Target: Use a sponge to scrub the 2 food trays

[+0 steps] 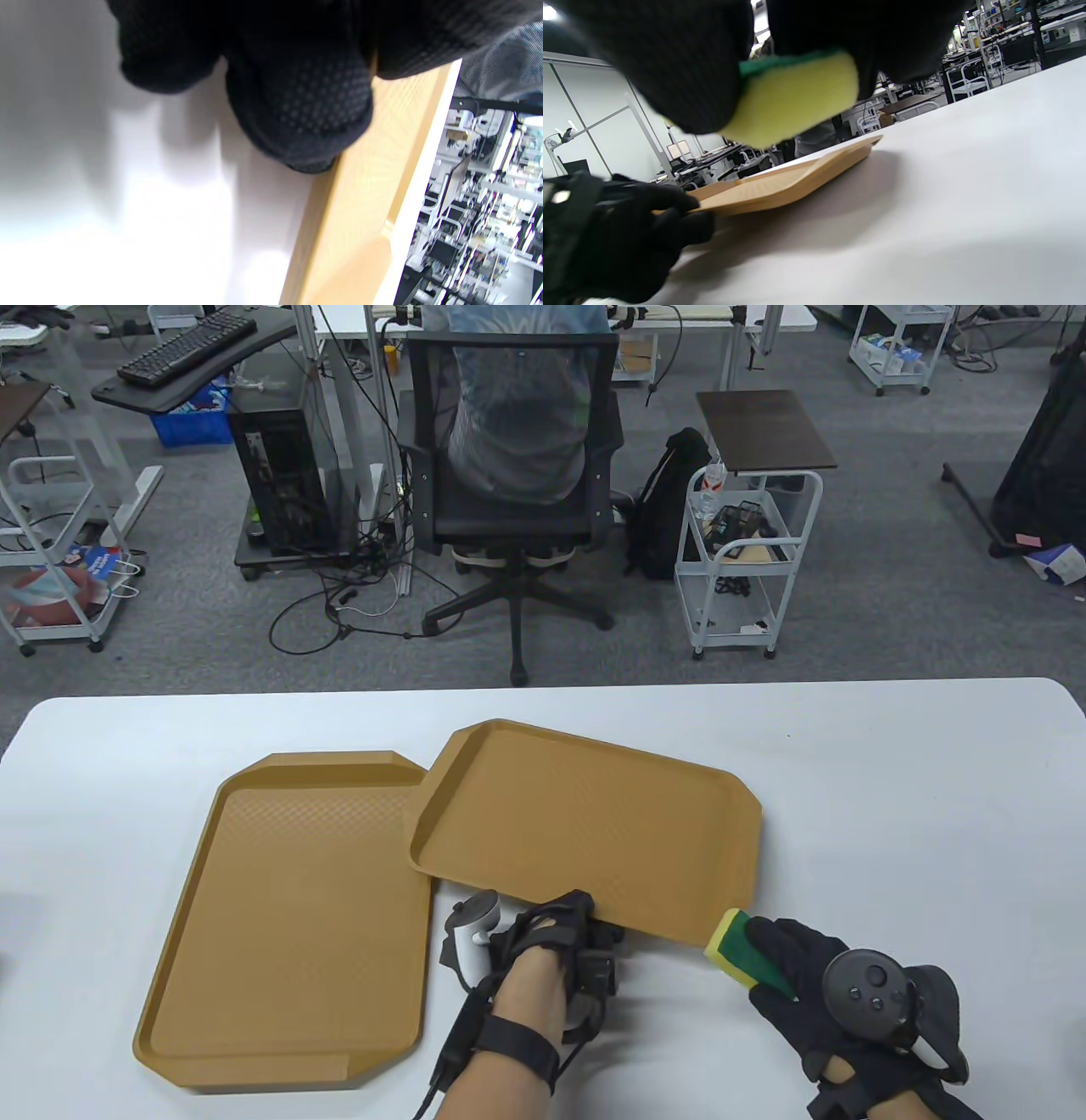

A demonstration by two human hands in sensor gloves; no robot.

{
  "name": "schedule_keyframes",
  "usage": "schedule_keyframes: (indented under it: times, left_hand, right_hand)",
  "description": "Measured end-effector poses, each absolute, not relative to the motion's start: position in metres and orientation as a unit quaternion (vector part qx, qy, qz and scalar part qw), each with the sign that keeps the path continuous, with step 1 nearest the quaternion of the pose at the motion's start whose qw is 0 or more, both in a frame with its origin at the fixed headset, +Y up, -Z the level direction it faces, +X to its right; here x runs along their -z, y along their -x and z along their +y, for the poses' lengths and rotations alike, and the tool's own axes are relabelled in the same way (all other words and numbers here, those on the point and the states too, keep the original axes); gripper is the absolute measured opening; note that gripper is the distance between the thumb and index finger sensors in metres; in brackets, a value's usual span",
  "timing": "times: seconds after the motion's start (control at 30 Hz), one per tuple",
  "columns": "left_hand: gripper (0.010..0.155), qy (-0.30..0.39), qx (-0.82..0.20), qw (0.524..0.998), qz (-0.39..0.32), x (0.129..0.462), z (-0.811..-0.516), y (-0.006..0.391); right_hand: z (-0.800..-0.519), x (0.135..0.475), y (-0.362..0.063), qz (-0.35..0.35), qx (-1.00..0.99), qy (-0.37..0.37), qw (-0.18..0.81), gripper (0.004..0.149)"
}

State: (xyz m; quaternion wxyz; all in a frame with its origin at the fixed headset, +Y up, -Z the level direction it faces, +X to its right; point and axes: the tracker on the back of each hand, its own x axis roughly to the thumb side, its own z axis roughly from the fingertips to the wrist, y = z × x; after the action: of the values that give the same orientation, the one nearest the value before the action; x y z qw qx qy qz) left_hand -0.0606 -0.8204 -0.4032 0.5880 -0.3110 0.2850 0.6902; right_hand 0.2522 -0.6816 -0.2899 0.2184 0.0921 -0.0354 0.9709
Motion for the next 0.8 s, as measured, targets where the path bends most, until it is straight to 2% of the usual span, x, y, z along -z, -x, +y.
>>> schedule_keyframes:
  times: [0.23,0.4,0.8]
  left_hand:
    - [0.054,0.296,-0.702,0.562,0.321,0.442,-0.83,0.041]
    - [0.054,0.296,-0.702,0.551,0.34,0.457,-0.835,0.034]
    - [0.049,0.289,-0.697,0.544,0.367,0.463,-0.837,0.027]
  right_hand:
    - [-0.681,0.289,-0.254,-0.037,-0.969,-0.094,0.224,0.069]
    - [-0.681,0.289,-0.254,-0.037,-0.968,-0.097,0.227,0.069]
    - [-0.679,0.288,-0.261,-0.041,-0.966,-0.089,0.24,0.069]
